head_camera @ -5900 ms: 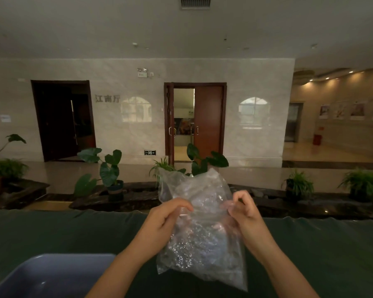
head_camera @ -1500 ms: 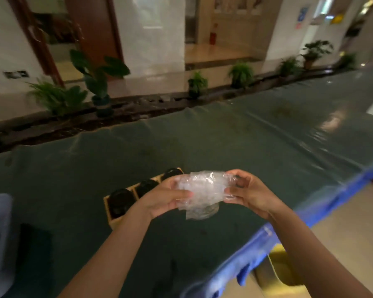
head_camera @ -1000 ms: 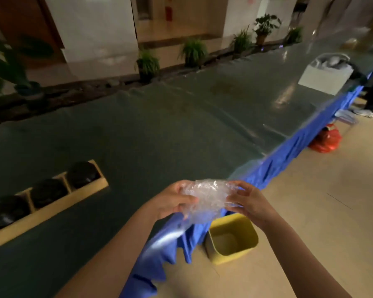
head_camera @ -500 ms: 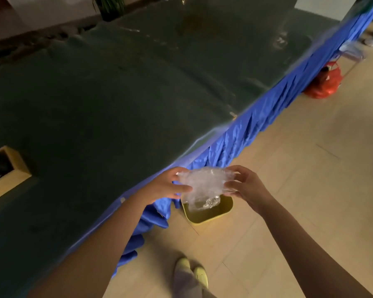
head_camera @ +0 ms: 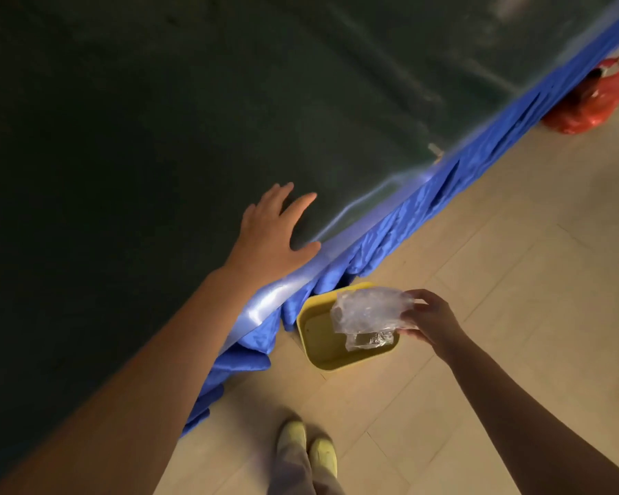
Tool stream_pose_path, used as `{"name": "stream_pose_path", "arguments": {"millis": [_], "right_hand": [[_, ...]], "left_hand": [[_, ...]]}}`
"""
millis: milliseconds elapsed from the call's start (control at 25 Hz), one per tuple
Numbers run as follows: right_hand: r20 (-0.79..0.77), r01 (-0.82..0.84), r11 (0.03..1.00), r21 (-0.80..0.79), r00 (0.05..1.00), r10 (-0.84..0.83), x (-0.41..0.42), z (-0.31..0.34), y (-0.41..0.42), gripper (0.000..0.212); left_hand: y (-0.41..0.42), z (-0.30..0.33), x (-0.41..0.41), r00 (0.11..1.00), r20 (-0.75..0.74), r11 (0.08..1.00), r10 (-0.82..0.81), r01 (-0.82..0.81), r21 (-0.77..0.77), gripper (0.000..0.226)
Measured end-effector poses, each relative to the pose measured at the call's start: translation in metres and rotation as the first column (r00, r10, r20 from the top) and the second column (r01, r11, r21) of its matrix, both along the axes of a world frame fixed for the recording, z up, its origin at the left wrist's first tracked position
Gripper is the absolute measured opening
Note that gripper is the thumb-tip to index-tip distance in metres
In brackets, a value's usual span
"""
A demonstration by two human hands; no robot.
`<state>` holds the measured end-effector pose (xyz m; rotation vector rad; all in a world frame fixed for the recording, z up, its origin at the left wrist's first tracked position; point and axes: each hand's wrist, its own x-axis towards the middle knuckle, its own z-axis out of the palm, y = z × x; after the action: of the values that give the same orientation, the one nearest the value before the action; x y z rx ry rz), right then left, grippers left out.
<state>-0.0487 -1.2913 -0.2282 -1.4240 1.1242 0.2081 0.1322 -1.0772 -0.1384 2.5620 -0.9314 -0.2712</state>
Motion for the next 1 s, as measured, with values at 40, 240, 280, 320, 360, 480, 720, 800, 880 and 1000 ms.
{"name": "stream_pose_path", "arguments": {"millis": [40,240,280,320,360,480,720,800,880,1000], "right_hand": [[-0.026,0.016,1.000,-0.012,1.000,-0.016,0.004,-0.024,0.002,0.031],[-0.121,-0.002,0.992,-0.129,0.993,-0.013,0.019,-0.130,0.011,0.037],[-0.155,-0.050,0.983,-0.175,0.988,0.023,0.021,-0.145,0.013,0.040],[-0.188,-0.102,0.971,-0.219,0.980,0.060,0.022,-0.160,0.016,0.043],[-0.222,-0.158,0.953,-0.259,0.970,0.100,0.023,-0.171,0.019,0.045],[-0.260,-0.262,0.913,-0.313,0.948,0.183,0.028,-0.201,0.029,0.047],[-0.261,-0.342,0.900,-0.271,0.926,0.273,0.030,-0.264,0.037,0.057],[-0.271,-0.381,0.889,-0.253,0.910,0.313,0.027,-0.267,0.038,0.065],[-0.284,-0.422,0.866,-0.270,0.894,0.347,0.023,-0.264,0.036,0.067],[-0.291,-0.443,0.851,-0.284,0.885,0.363,0.020,-0.244,0.034,0.061]], "left_hand": [[-0.002,-0.012,0.000,0.997,0.069,0.994,-0.043,0.035,0.101,0.070],[-0.005,-0.040,-0.002,0.937,0.332,0.988,-0.106,0.062,0.141,0.065],[-0.005,-0.041,-0.002,0.930,0.355,0.990,-0.100,0.056,0.132,0.064],[-0.006,-0.041,-0.001,0.925,0.367,0.990,-0.098,0.053,0.132,0.064],[-0.007,-0.041,-0.002,0.924,0.369,0.990,-0.098,0.052,0.132,0.064],[-0.007,-0.042,-0.002,0.925,0.367,0.990,-0.097,0.054,0.127,0.065],[-0.007,-0.047,-0.002,0.920,0.387,0.995,-0.065,0.032,0.092,0.068],[-0.007,-0.045,-0.001,0.922,0.381,0.995,-0.066,0.032,0.094,0.068],[-0.007,-0.045,0.000,0.919,0.391,0.996,-0.055,0.023,0.087,0.068],[-0.005,-0.044,-0.002,0.925,0.374,0.995,-0.064,0.028,0.101,0.068]]}}
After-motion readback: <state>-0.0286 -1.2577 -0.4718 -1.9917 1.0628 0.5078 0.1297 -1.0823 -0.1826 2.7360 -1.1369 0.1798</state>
